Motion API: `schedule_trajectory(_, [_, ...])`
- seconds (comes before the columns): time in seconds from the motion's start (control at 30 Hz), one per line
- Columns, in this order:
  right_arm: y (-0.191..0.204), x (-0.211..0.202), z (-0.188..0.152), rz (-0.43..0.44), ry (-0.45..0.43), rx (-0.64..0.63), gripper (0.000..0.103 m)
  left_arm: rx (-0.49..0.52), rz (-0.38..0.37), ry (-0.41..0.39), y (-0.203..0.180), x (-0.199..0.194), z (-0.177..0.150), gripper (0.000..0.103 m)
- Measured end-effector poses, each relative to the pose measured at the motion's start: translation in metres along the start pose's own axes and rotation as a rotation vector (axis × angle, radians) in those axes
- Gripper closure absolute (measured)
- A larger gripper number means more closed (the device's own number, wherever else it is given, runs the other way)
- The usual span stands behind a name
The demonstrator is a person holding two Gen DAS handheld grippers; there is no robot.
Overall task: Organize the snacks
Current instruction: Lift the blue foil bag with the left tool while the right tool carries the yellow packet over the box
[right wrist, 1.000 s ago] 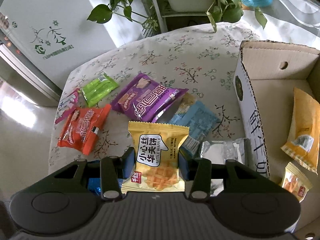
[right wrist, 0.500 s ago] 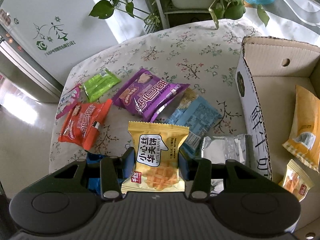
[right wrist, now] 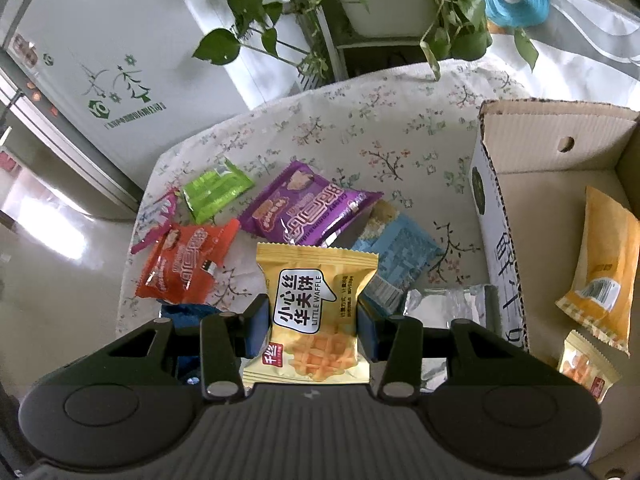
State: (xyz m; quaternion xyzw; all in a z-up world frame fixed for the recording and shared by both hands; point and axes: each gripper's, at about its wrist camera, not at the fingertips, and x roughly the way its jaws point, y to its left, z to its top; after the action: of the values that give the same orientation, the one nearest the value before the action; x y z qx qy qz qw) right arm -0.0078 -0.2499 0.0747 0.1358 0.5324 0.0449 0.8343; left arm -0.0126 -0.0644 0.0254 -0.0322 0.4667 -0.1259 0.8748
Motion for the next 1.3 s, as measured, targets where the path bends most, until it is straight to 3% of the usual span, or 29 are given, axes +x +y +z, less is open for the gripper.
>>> schedule_trajectory(0.47, [0.001, -0.016, 0.004, -0.020, -0.065, -0.033, 0.051, -0.034, 0.020, -0.056, -0.001, -0.011, 0.009, 0.038])
schedule_trajectory(1.3, [-0.038, -0.057, 0.013, -0.050, -0.181, 0.013, 0.051, -0.058, -0.062, -0.112, -0.035, -0.020, 0.012, 0.038])
